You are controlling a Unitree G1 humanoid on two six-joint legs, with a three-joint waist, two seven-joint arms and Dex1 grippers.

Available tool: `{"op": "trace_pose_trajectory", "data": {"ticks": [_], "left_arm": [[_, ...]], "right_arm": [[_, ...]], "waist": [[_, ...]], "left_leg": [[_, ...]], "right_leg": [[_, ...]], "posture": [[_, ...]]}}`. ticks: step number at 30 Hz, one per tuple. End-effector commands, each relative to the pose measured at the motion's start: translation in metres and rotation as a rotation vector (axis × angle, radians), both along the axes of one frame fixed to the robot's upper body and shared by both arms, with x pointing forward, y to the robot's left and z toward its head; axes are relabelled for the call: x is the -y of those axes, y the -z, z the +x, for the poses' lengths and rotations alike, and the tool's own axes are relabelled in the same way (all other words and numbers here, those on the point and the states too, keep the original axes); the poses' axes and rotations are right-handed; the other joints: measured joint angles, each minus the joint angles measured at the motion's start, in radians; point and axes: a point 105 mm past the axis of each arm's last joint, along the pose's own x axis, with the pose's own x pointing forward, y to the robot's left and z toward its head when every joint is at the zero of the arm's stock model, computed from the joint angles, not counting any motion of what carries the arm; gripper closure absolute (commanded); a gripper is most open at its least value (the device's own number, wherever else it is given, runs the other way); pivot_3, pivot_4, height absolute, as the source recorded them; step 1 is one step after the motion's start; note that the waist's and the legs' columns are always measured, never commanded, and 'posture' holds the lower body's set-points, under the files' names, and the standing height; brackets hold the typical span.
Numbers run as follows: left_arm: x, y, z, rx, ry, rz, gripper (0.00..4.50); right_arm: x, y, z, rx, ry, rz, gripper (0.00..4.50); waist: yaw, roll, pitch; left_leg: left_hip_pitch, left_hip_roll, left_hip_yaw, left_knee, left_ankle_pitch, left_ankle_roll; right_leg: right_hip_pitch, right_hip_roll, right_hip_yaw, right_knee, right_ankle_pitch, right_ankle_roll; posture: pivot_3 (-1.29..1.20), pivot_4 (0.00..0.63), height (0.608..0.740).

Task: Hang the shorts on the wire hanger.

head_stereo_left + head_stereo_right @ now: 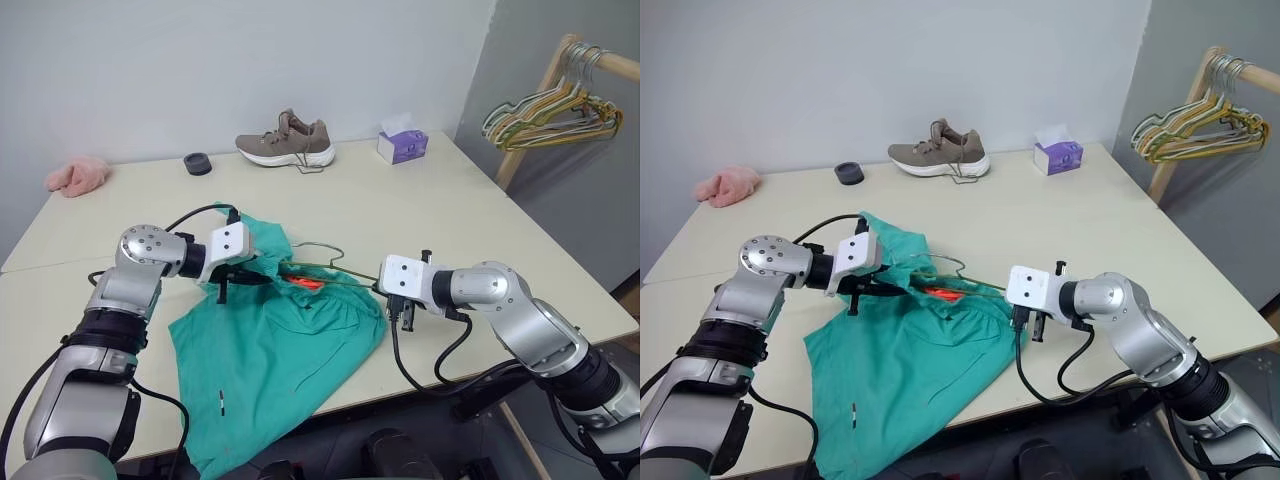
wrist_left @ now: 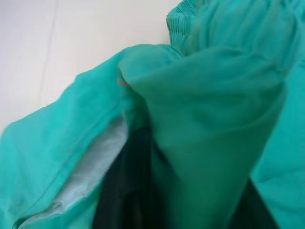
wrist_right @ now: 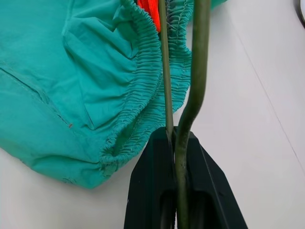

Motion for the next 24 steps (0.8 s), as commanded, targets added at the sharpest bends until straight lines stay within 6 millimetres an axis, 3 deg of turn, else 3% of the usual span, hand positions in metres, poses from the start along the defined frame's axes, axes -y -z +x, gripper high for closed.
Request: {"op": "trace_pose_trajectory", "data": {"ticks": [1, 4, 5, 8, 12, 15, 17, 18, 24], "left_arm": [[0.004, -0.014, 0.002, 0.041, -0.001, -0.034, 4.47], [0.001, -0.014, 0.001, 0.035, -0.009, -0.032, 4.47], [0.0, -0.014, 0.0, 0.034, -0.014, -0.031, 4.49], [-0.004, -0.014, 0.001, 0.028, -0.033, -0.034, 4.5], [-0.012, -0.015, 0.002, 0.021, -0.078, -0.044, 4.5], [-0.018, -0.017, 0.002, 0.008, -0.115, -0.076, 4.5], [-0.02, -0.021, 0.002, -0.004, -0.138, -0.109, 4.5], [-0.021, -0.023, 0.002, -0.013, -0.148, -0.128, 4.5], [-0.022, -0.027, -0.002, -0.049, -0.168, -0.166, 4.5]], "right_arm": [[-0.012, -0.023, -0.005, 0.088, -0.086, 0.035, 4.5], [-0.006, -0.024, -0.002, 0.104, -0.086, 0.025, 4.5], [-0.001, -0.025, 0.0, 0.111, -0.079, 0.018, 4.26], [0.02, -0.026, 0.007, 0.123, -0.05, -0.031, 3.42], [0.067, -0.02, 0.014, 0.105, 0.048, -0.143, 1.99], [0.092, -0.012, 0.011, 0.04, 0.149, -0.118, 0.97], [0.088, -0.005, 0.004, -0.028, 0.196, -0.021, 0.18], [0.081, 0.0, 0.0, -0.061, 0.215, 0.035, 0.04], [0.037, 0.028, -0.011, -0.221, 0.324, 0.279, 0.04]], "waist": [[0.0, 0.0, 0.0], [0.0, -0.001, -0.002], [0.0, -0.001, -0.002], [0.0, -0.001, -0.002], [0.003, -0.001, -0.002], [0.003, -0.001, -0.002], [0.001, -0.002, -0.003], [-0.002, -0.002, -0.003], [-0.008, -0.002, -0.004]], "left_leg": [[0.0, 0.0, 0.0, 0.0, 0.0, 0.0], [0.0, 0.0, -0.001, 0.0, 0.0, 0.0], [0.0, 0.0, 0.0, 0.0, 0.0, 0.0], [0.0, 0.0, 0.0, 0.0, 0.0, 0.0], [0.0, -0.001, 0.0, 0.0, 0.0, 0.0], [0.0, -0.001, 0.0, 0.0, 0.0, 0.0], [0.001, 0.0, 0.0, 0.0, 0.0, 0.0], [0.001, 0.0, 0.0, 0.0, 0.0, 0.0], [0.002, 0.0, 0.0, 0.0, 0.0, 0.0]], "right_leg": [[0.0, 0.0, 0.0, 0.0, 0.0, 0.0], [0.0, 0.0, -0.001, 0.0, 0.0, 0.0], [0.0, 0.0, 0.0, 0.0, 0.0, 0.0], [0.0, 0.0, -0.001, 0.0, 0.0, 0.0], [0.001, -0.001, 0.0, 0.0, 0.0, 0.0], [0.001, -0.001, -0.001, -0.001, 0.0, 0.0], [0.001, 0.0, -0.001, 0.0, 0.0, 0.0], [0.001, 0.0, 0.0, 0.001, 0.0, 0.0], [0.0, 0.001, 0.0, 0.005, 0.0, 0.0]], "posture": [[-0.26, 0.004, 0.74], [-0.25, 0.004, 0.74], [-0.25, 0.004, 0.74], [-0.25, 0.004, 0.74], [-0.25, 0.008, 0.74], [-0.26, 0.01, 0.74], [-0.26, 0.01, 0.74], [-0.26, 0.01, 0.74], [-0.25, 0.009, 0.74]]}}
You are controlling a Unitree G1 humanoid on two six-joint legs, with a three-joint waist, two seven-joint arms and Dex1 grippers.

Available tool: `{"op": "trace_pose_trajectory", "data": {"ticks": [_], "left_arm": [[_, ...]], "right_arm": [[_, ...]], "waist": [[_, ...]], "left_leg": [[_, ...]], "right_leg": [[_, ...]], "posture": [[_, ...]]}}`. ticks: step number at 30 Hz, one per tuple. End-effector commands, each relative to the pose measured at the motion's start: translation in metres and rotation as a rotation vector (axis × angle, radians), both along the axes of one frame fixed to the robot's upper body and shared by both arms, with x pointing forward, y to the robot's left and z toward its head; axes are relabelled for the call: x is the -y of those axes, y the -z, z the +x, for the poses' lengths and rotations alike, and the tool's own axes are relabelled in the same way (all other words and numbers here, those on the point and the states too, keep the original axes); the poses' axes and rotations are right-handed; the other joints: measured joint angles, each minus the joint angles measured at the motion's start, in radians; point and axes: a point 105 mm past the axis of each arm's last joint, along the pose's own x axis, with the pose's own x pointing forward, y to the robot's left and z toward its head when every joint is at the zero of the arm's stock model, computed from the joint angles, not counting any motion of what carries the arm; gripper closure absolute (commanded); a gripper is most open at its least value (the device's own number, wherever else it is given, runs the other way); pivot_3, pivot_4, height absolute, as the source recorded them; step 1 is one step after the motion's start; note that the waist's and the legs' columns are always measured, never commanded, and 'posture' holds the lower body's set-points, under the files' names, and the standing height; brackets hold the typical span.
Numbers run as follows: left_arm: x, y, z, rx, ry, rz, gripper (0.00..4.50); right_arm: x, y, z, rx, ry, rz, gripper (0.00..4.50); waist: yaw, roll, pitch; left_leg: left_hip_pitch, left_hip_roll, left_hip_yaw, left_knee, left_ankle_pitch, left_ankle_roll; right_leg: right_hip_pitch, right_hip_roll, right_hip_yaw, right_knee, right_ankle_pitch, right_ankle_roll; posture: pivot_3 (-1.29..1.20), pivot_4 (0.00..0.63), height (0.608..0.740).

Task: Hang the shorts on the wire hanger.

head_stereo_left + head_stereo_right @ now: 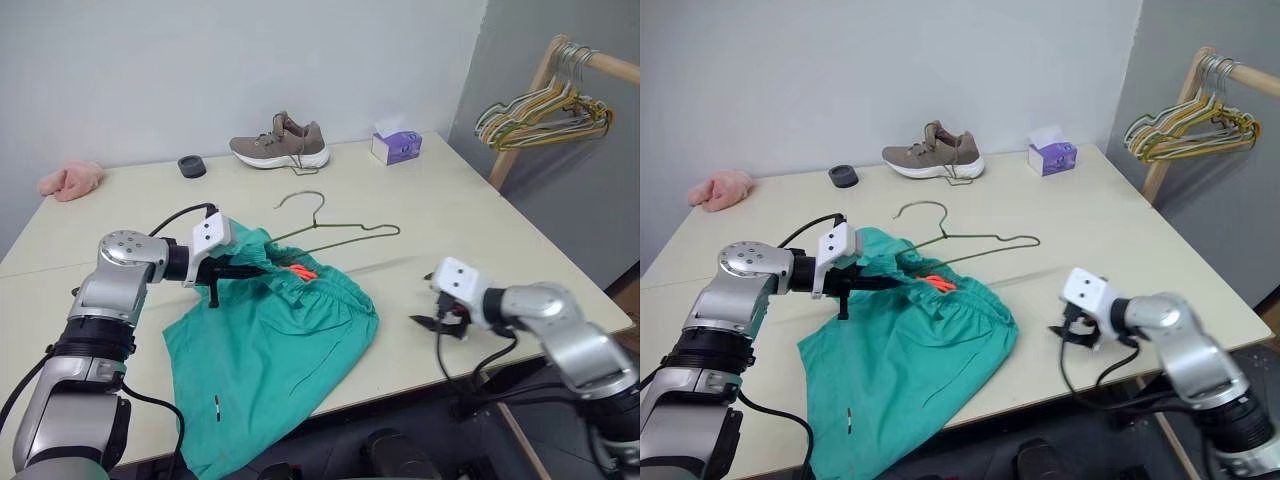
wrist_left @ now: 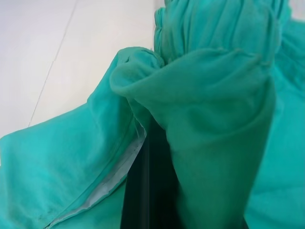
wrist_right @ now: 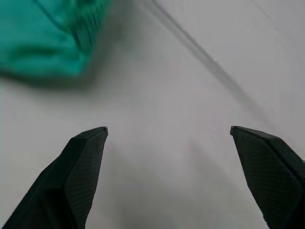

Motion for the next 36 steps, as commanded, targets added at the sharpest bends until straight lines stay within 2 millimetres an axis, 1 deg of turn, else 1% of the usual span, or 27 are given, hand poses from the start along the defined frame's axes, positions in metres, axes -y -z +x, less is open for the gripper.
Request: {"op": "trace_pose_trajectory", "data": {"ticks": [1, 4, 8, 11, 12, 13, 15, 18, 21, 22, 24, 26, 29, 32, 36], "left_arm": [[-0.004, -0.02, 0.0, 0.048, -0.011, -0.031, 4.5], [-0.004, -0.021, 0.0, 0.048, -0.012, -0.033, 4.5], [-0.003, -0.022, 0.0, 0.051, -0.015, -0.034, 4.5], [-0.003, -0.022, 0.0, 0.053, -0.015, -0.033, 4.5], [-0.003, -0.022, 0.0, 0.055, -0.015, -0.03, 4.5], [-0.003, -0.021, 0.0, 0.056, -0.014, -0.026, 4.5], [-0.004, -0.019, -0.002, 0.057, -0.011, -0.014, 4.5], [-0.004, -0.018, -0.002, 0.057, -0.01, -0.012, 4.5], [-0.004, -0.018, -0.002, 0.059, -0.012, -0.01, 4.5], [-0.004, -0.018, -0.002, 0.059, -0.012, -0.009, 4.5], [-0.004, -0.018, -0.002, 0.06, -0.013, -0.01, 4.5], [-0.003, -0.018, -0.002, 0.06, -0.011, -0.011, 4.5], [-0.002, -0.017, -0.002, 0.061, -0.009, -0.013, 4.5], [-0.003, -0.017, -0.003, 0.061, -0.009, -0.012, 4.5], [-0.003, -0.017, -0.002, 0.062, -0.012, -0.012, 4.5]], "right_arm": [[-0.015, -0.002, 0.0, -0.014, 0.048, 0.073, 0.04], [-0.027, 0.007, 0.001, -0.063, 0.076, 0.12, 0.04], [-0.04, 0.014, 0.001, -0.138, 0.096, 0.196, 0.04], [-0.049, 0.015, -0.002, -0.214, 0.11, 0.274, 0.6], [-0.05, 0.014, -0.003, -0.237, 0.116, 0.299, 0.93], [-0.05, 0.013, -0.002, -0.248, 0.127, 0.316, 1.24], [-0.043, 0.011, 0.002, -0.236, 0.147, 0.302, 1.24], [-0.027, 0.008, 0.002, -0.208, 0.147, 0.233, 1.24], [-0.021, 0.002, -0.005, -0.218, 0.094, 0.221, 1.24], [-0.021, 0.0, -0.007, -0.221, 0.079, 0.224, 0.98], [-0.023, -0.001, -0.007, -0.222, 0.075, 0.229, 0.71], [-0.03, 0.0, -0.006, -0.224, 0.086, 0.247, 0.06], [-0.037, 0.003, 0.002, -0.222, 0.14, 0.274, 0.03], [-0.043, 0.007, 0.004, -0.238, 0.16, 0.287, 0.03], [-0.05, 0.021, 0.01, -0.243, 0.199, 0.267, 0.03]], "waist": [[0.005, 0.0, 0.0], [0.011, -0.001, -0.001], [0.015, -0.001, -0.001], [0.013, -0.001, -0.002], [0.013, -0.001, -0.002], [0.013, -0.001, -0.002], [0.013, -0.001, -0.002], [0.016, -0.001, -0.002], [0.016, -0.002, -0.002], [0.015, -0.002, -0.003], [0.014, -0.002, -0.003], [0.01, -0.002, -0.003], [0.011, -0.002, -0.003], [0.012, -0.002, -0.003], [0.014, -0.003, -0.005]], "left_leg": [[0.0, 0.0, 0.0, 0.0, 0.0, 0.0], [0.0, -0.001, 0.0, 0.001, 0.0, 0.0], [0.0, -0.001, 0.0, 0.001, 0.0, 0.0], [0.0, -0.001, 0.0, 0.001, 0.0, 0.0], [0.0, -0.001, 0.0, 0.001, 0.0, 0.0], [0.0, -0.001, 0.0, 0.001, 0.0, 0.0], [0.0, -0.001, 0.0, 0.001, 0.0, 0.0], [0.0, -0.001, 0.0, 0.001, 0.0, 0.0], [0.0, -0.001, 0.0, 0.001, 0.0, 0.0], [0.0, -0.001, 0.0, 0.001, 0.0, 0.0], [0.0, 0.0, 0.0, 0.0, 0.0, 0.0], [0.0, 0.0, 0.0, 0.0, 0.0, 0.0], [0.0, 0.0, -0.001, 0.0, 0.0, 0.0], [0.0, 0.0, 0.0, 0.0, 0.0, 0.0], [0.0, 0.0, 0.0, 0.0, 0.0, 0.0]], "right_leg": [[0.0, 0.0, 0.0, 0.0, 0.0, 0.0], [0.0, 0.0, 0.0, 0.0, 0.0, 0.0], [0.0, -0.001, 0.0, 0.0, 0.0, 0.0], [0.0, 0.0, 0.0, 0.0, 0.0, 0.0], [0.0, 0.0, 0.0, 0.0, 0.0, 0.0], [0.0, 0.0, 0.0, 0.0, 0.0, 0.0], [0.0, 0.0, 0.0, 0.0, 0.0, 0.0], [0.0, -0.001, 0.0, 0.0, 0.0, 0.0], [0.0, -0.001, 0.0, 0.0, 0.0, 0.0], [0.0, -0.001, 0.0, 0.0, 0.0, 0.0], [0.0, 0.0, -0.001, 0.0, 0.0, 0.0], [0.0, 0.0, -0.001, 0.0, 0.0, 0.0], [0.0, 0.0, -0.001, 0.0, 0.0, 0.0], [0.0, 0.0, 0.0, 0.0, 0.0, 0.0], [0.0, 0.0, 0.0, 0.0, 0.0, 0.0]], "posture": [[-0.25, 0.009, 0.74], [-0.24, 0.007, 0.74], [-0.24, 0.004, 0.74], [-0.24, 0.004, 0.74], [-0.23, 0.003, 0.74], [-0.23, 0.002, 0.74], [-0.23, 0.002, 0.74], [-0.23, 0.001, 0.74], [-0.23, 0.0, 0.74], [-0.24, 0.0, 0.74], [-0.24, 0.0, 0.74], [-0.24, 0.0, 0.74], [-0.23, 0.0, 0.74], [-0.23, 0.0, 0.74], [-0.23, 0.0, 0.74]]}}
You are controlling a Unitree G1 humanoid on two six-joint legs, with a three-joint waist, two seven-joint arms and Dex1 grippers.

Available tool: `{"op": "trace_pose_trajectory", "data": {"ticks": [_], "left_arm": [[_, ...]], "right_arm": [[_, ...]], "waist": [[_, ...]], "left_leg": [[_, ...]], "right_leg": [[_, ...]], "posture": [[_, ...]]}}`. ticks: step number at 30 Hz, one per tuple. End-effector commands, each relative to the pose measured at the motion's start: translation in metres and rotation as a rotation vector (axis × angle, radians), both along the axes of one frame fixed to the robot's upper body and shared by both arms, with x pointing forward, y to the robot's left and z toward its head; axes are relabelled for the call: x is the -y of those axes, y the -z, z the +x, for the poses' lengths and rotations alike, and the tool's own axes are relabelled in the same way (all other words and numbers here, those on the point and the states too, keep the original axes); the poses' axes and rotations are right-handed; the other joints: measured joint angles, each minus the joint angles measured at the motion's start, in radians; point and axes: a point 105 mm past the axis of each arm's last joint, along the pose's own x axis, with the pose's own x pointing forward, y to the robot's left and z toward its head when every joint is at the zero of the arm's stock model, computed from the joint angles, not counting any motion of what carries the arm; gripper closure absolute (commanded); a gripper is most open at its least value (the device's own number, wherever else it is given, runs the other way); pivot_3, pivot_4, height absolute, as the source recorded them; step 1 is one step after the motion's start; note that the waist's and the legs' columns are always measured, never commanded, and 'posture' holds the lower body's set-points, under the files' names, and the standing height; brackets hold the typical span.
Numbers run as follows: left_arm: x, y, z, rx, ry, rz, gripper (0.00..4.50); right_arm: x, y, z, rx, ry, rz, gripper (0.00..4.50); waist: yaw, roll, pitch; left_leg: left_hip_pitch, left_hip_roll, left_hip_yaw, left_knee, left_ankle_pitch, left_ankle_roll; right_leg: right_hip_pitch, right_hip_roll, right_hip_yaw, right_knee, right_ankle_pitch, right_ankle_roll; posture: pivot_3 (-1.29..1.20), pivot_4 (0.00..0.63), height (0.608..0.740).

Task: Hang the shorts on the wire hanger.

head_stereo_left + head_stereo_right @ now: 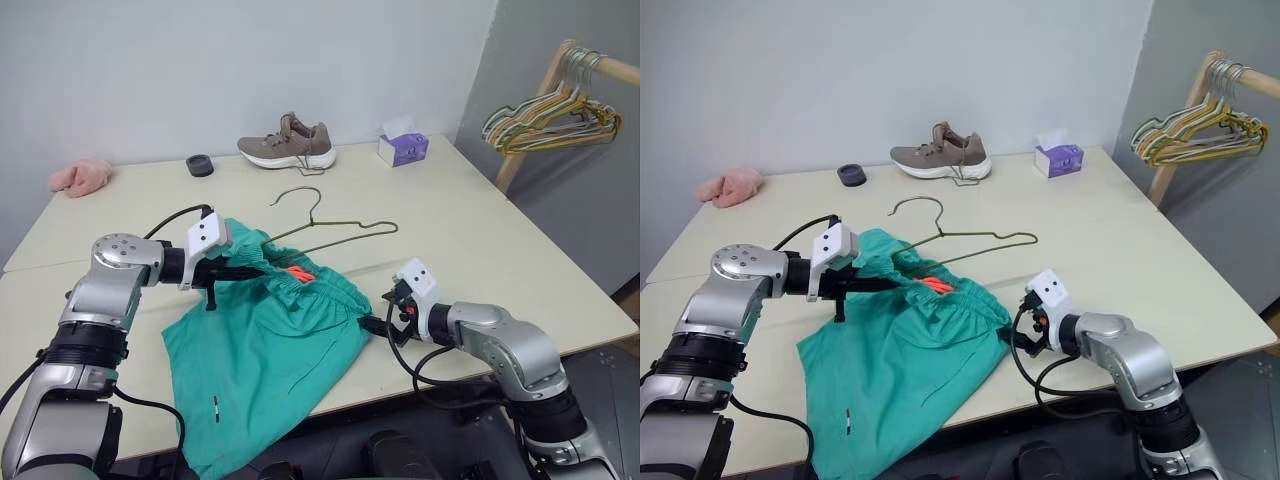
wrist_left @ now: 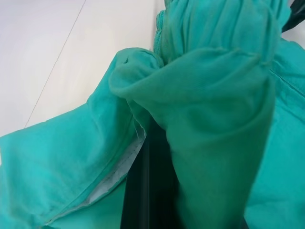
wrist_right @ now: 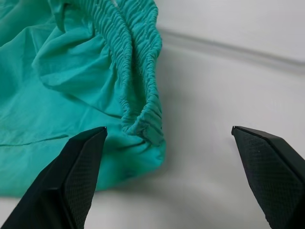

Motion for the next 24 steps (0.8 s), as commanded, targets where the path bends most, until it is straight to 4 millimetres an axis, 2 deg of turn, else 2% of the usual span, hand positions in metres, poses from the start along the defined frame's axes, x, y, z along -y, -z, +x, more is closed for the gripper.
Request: {"op": "trace_pose_trajectory", "data": {"ticks": [1, 4, 10, 15, 20, 24], "left_arm": [[0.0, -0.017, 0.003, 0.072, 0.005, -0.006, 4.5], [0.0, -0.018, 0.003, 0.078, -0.002, -0.012, 4.5], [-0.002, -0.017, 0.001, 0.08, -0.019, -0.022, 4.5], [-0.002, -0.02, 0.0, 0.067, -0.041, -0.079, 4.5], [0.003, -0.029, -0.018, -0.03, -0.012, -0.187, 4.5], [0.001, -0.041, -0.033, -0.117, 0.013, -0.245, 4.5]], "right_arm": [[-0.005, -0.002, 0.008, 0.041, 0.021, -0.016, 0.03], [-0.006, 0.0, 0.015, 0.061, 0.068, -0.007, 0.62], [-0.005, -0.001, 0.023, 0.099, 0.113, 0.0, 2.74], [0.008, -0.012, 0.035, 0.164, 0.18, 0.021, 4.47], [0.031, -0.027, 0.051, 0.202, 0.265, 0.045, 4.49], [0.046, -0.029, 0.053, 0.162, 0.284, 0.058, 4.49]], "waist": [[0.0, 0.0, 0.0], [0.0, 0.0, -0.001], [0.0, 0.0, -0.001], [0.0, 0.0, -0.001], [-0.001, 0.0, -0.001], [-0.002, 0.0, -0.001]], "left_leg": [[0.0, 0.0, 0.0, 0.0, 0.0, 0.0], [0.0, 0.0, 0.0, 0.0, 0.0, 0.0], [0.0, 0.0, 0.0, 0.0, 0.0, 0.0], [0.0, 0.0, 0.0, 0.0, 0.0, 0.0], [0.0, 0.0, 0.0, 0.0, 0.0, 0.0], [0.0, 0.0, 0.0, 0.0, 0.0, 0.0]], "right_leg": [[0.0, 0.0, 0.0, 0.0, 0.0, 0.0], [0.0, 0.0, 0.0, 0.0, 0.0, 0.0], [0.0, 0.0, 0.0, 0.0, 0.0, 0.0], [0.0, 0.0, 0.0, 0.0, 0.0, 0.0], [0.0, 0.0, 0.0, 0.0, 0.0, 0.0], [0.0, 0.0, 0.0, 0.0, 0.0, 0.0]], "posture": [[-0.23, 0.0, 0.74], [-0.22, 0.0, 0.74], [-0.22, 0.0, 0.74], [-0.22, 0.0, 0.74], [-0.22, 0.0, 0.74], [-0.23, 0.0, 0.74]]}}
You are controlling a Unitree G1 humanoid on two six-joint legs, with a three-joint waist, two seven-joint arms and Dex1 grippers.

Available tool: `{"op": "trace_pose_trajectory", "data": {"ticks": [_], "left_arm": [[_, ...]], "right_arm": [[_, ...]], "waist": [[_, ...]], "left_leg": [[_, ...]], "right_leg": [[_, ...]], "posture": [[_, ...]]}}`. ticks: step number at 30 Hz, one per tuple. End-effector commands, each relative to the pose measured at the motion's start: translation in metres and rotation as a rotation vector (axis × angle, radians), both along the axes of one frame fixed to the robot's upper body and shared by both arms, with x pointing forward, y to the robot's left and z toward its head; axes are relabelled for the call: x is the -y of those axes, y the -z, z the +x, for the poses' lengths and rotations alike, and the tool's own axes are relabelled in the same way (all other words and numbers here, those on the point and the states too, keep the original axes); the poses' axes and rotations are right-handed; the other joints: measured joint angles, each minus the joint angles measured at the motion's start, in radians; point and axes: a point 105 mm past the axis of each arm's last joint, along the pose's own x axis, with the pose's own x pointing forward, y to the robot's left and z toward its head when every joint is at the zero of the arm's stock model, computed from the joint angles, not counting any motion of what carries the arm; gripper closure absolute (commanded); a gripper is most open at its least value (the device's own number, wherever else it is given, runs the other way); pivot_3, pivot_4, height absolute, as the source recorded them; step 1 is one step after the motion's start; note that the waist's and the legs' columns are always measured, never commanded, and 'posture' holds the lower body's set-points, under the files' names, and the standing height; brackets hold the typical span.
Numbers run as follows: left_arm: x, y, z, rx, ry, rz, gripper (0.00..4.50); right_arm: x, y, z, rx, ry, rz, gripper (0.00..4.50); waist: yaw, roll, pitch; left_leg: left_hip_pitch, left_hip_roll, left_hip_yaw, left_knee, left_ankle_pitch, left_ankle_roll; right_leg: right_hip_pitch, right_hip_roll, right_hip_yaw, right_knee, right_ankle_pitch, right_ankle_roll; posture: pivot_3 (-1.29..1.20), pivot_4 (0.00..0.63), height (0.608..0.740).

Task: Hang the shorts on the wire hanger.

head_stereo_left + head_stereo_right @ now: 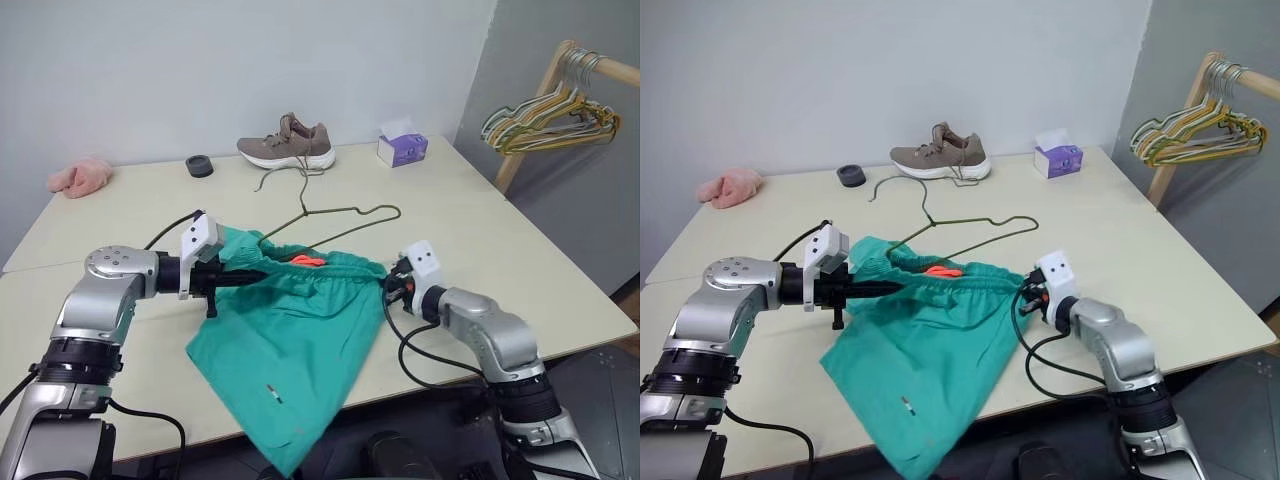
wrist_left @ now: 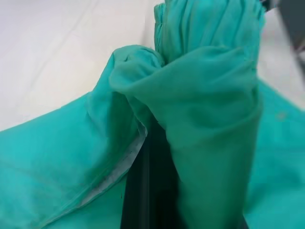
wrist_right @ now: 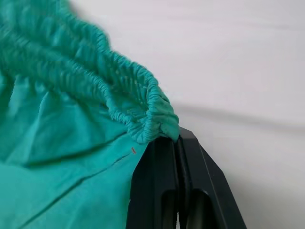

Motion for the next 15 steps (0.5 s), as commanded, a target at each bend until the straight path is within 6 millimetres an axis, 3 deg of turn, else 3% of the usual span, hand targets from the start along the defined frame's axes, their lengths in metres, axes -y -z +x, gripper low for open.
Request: {"op": "trace_pose_trajectory", "data": {"ticks": [1, 11, 15], "left_arm": [[-0.008, -0.033, -0.008, 0.02, 0.006, -0.06, 4.5], [-0.032, -0.03, -0.028, -0.048, 0.083, 0.118, 4.5], [-0.041, -0.024, -0.025, -0.042, 0.061, 0.173, 4.5]], "right_arm": [[0.022, -0.007, 0.004, -0.022, 0.046, 0.017, 4.49], [0.047, -0.011, 0.008, -0.086, 0.116, 0.029, 4.49], [0.048, -0.015, 0.01, -0.077, 0.117, 0.033, 4.49]], "waist": [[0.0, 0.0, 0.0], [0.0, 0.001, 0.0], [0.002, 0.001, 0.0]], "left_leg": [[0.0, 0.0, 0.0, 0.0, 0.0, 0.0], [0.001, 0.0, 0.001, -0.001, 0.0, 0.0], [0.0, 0.0, 0.001, 0.0, 0.0, 0.0]], "right_leg": [[0.0, 0.0, 0.0, 0.0, 0.0, 0.0], [0.0, 0.0, 0.0, 0.0, 0.0, 0.0], [0.0, 0.0, 0.001, 0.0, 0.0, 0.0]], "posture": [[-0.22, 0.0, 0.74], [-0.22, 0.0, 0.74], [-0.22, 0.0, 0.74]]}}
